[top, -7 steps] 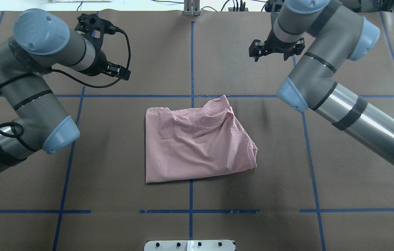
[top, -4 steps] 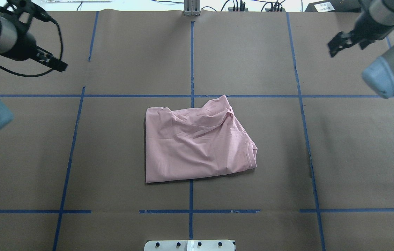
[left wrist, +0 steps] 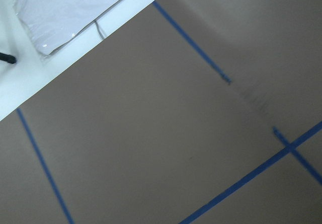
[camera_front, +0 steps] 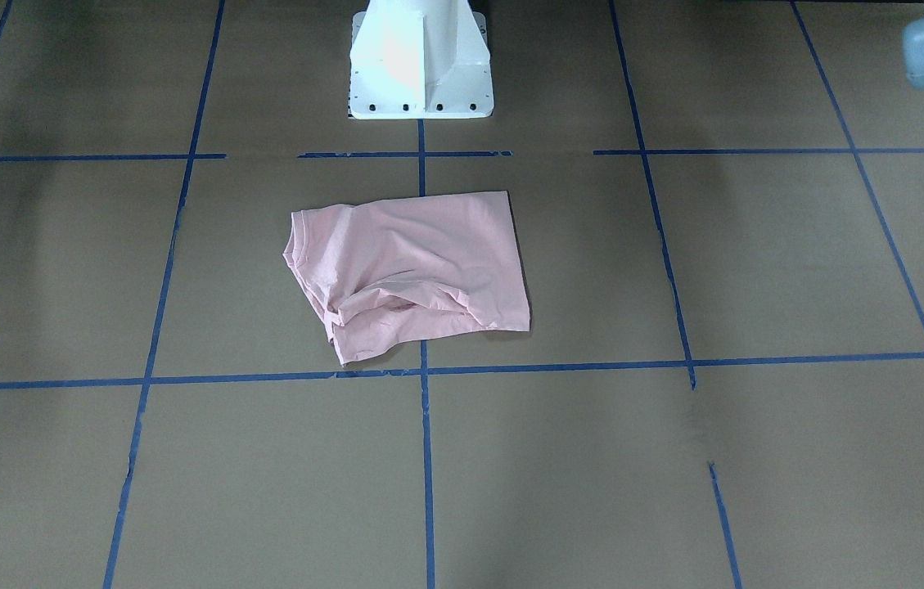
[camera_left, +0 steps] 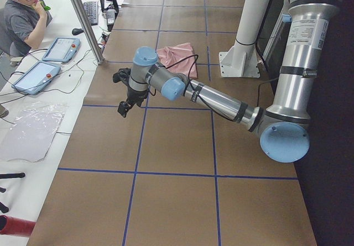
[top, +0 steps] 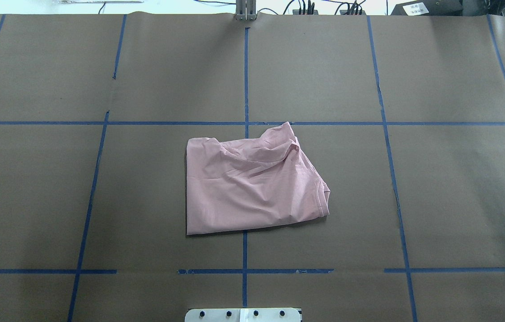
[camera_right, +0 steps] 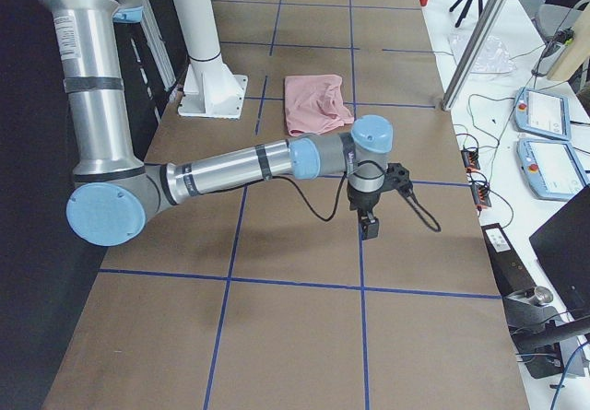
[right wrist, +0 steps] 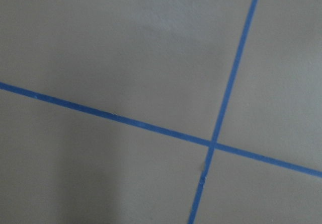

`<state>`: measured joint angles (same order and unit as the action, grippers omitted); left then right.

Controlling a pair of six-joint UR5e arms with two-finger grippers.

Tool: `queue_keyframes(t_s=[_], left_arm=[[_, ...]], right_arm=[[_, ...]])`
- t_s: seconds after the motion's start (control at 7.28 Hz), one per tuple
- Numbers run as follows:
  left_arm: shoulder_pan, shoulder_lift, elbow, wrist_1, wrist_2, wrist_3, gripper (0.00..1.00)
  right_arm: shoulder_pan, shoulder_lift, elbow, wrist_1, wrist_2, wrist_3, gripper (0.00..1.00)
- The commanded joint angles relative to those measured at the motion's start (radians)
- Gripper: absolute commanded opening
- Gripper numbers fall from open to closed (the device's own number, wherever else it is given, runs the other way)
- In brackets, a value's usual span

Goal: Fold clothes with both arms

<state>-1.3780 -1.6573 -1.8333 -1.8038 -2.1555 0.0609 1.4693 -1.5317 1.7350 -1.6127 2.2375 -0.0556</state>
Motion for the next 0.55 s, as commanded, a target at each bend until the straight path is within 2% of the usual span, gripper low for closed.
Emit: queue_keyframes(t_s=[0.0,0.27,0.41], left_arm=[[-0.100,0.048,0.064,-0.011,-0.027,0.023,1.00],[-0.215,0.071,0.143,-0.003,-0.064,0.026,1.00],[-0.228,0.088,0.166,0.054,-0.177,0.027,1.00]], right_arm=[[0.061,-0.149,-0.043,0.098,0.037,-0.004,1.00],[0.069,-0.191,-0.035,0.097,0.091,-0.003,1.00],[0.072,-0.215,-0.034,0.100,0.093,-0.004,1.00]])
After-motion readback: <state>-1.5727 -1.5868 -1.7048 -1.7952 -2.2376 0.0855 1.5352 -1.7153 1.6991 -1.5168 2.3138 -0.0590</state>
